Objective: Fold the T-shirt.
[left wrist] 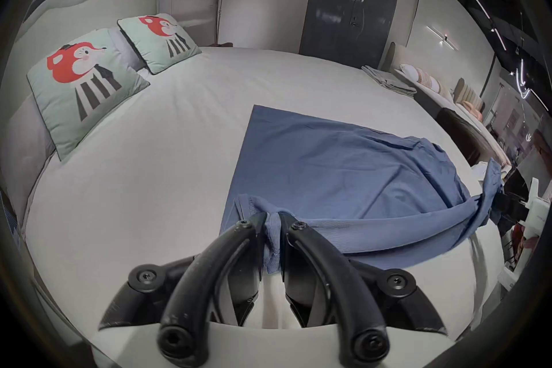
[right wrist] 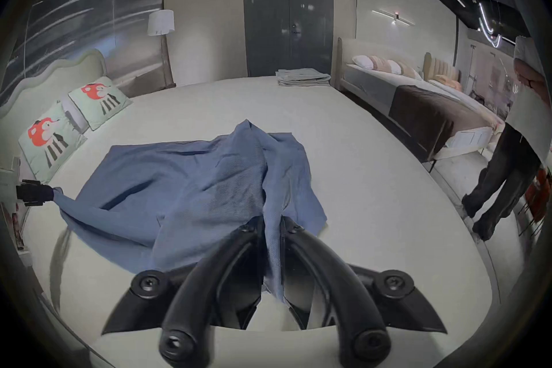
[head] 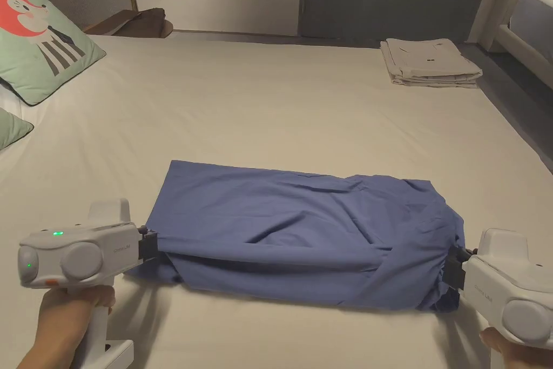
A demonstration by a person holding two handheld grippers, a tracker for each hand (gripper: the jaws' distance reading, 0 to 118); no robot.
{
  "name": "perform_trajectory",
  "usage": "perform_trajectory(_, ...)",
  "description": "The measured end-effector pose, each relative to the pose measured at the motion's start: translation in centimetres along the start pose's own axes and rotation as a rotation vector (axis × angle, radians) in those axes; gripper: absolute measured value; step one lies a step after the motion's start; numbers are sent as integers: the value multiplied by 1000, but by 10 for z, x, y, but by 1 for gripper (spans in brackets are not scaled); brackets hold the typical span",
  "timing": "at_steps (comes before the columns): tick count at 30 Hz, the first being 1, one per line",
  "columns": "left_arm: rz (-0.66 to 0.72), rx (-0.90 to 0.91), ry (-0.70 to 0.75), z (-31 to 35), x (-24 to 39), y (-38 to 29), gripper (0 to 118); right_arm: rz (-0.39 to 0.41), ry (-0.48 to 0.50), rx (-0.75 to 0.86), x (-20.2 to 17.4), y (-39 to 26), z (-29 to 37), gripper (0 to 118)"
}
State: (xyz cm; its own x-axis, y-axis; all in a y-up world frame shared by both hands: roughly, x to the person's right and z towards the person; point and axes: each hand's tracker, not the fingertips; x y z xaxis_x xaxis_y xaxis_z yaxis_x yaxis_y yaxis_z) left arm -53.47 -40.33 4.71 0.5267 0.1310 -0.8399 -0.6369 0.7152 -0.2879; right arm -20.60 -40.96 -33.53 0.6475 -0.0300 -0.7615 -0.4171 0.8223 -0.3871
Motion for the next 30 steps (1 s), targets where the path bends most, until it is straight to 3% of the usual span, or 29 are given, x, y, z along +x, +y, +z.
perform_trajectory(6, -20, -55, 24, -41, 4, 14, 6, 78, -31, -48, -1, 12, -48, 9)
perform_trajectory(11, -38, -109, 46, -73, 4, 15, 6, 91, -38, -110, -4, 15, -79, 9)
perform_trajectory(24, -61, -162, 75, -100, 6, 8, 7, 60, -46, -199, -1, 6, -115, 9)
perform_trajectory(26, -59, -160, 74, -97, 6, 10, 20, 62, -44, -207, -2, 11, -111, 12)
perform_trajectory(27, -58, -154, 66, -94, 7, 11, 40, 65, -43, -207, -3, 14, -108, 19)
perform_trajectory(28, -52, -144, 68, -90, 8, 12, 76, 62, -44, -203, -2, 12, -109, 41)
perform_trajectory(29, -44, -131, 66, -85, 9, 15, 76, 59, -43, -184, -2, 14, -105, 41)
perform_trajectory(30, -40, -116, 56, -80, 11, 18, 84, 55, -35, -162, -2, 18, -98, 49)
